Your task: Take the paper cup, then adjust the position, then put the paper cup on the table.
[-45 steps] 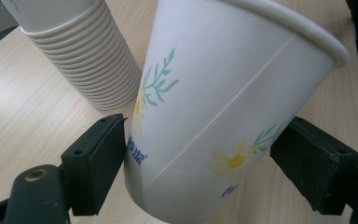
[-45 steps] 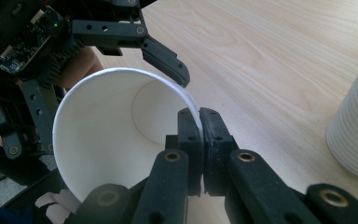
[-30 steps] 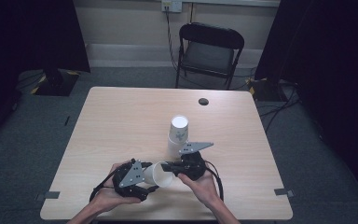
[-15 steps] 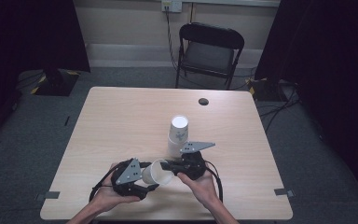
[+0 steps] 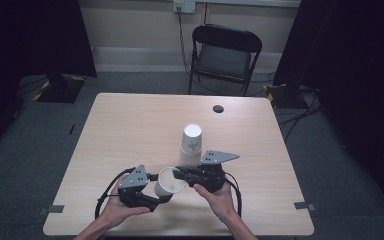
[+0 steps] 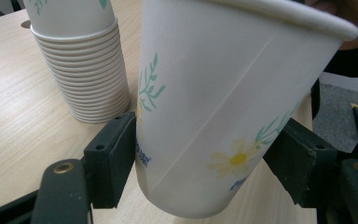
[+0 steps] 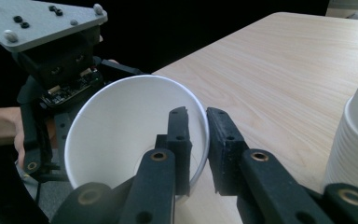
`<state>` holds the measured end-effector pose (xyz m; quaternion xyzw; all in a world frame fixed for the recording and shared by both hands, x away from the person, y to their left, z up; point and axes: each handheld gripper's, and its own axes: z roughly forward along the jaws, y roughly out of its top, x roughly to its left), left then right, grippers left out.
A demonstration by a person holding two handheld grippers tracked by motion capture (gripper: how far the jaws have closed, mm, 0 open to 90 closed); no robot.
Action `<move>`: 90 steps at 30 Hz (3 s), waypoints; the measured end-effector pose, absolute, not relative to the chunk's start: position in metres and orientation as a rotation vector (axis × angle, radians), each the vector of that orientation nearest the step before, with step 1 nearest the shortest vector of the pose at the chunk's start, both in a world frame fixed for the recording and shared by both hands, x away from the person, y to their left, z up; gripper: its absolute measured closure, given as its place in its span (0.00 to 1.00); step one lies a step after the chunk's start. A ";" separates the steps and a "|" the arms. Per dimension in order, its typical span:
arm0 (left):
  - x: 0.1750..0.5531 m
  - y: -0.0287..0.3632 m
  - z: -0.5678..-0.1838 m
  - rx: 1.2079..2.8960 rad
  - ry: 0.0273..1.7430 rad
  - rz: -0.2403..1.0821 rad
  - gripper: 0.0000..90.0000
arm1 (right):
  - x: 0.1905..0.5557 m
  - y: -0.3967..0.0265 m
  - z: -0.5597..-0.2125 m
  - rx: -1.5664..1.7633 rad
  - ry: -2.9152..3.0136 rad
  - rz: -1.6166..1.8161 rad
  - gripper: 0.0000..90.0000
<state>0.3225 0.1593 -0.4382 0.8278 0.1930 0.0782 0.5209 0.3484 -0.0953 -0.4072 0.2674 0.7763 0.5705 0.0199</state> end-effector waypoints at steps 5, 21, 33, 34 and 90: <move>0.318 0.155 -0.440 2.027 0.434 0.229 0.34 | 0.349 -0.094 -0.408 0.853 2.431 1.724 0.95; 0.312 0.147 -0.439 2.037 0.387 0.368 0.25 | 0.347 -0.080 -0.412 0.957 2.476 1.601 0.98; 0.309 0.143 -0.440 2.059 0.369 0.420 0.21 | 0.345 -0.068 -0.422 0.990 2.525 1.540 0.98; 0.309 0.143 -0.440 2.058 0.369 0.423 0.21 | 0.345 -0.068 -0.422 0.991 2.524 1.541 0.98; 0.334 0.187 -0.427 1.831 0.644 0.319 0.30 | 0.348 -0.113 -0.407 1.007 2.299 1.549 0.50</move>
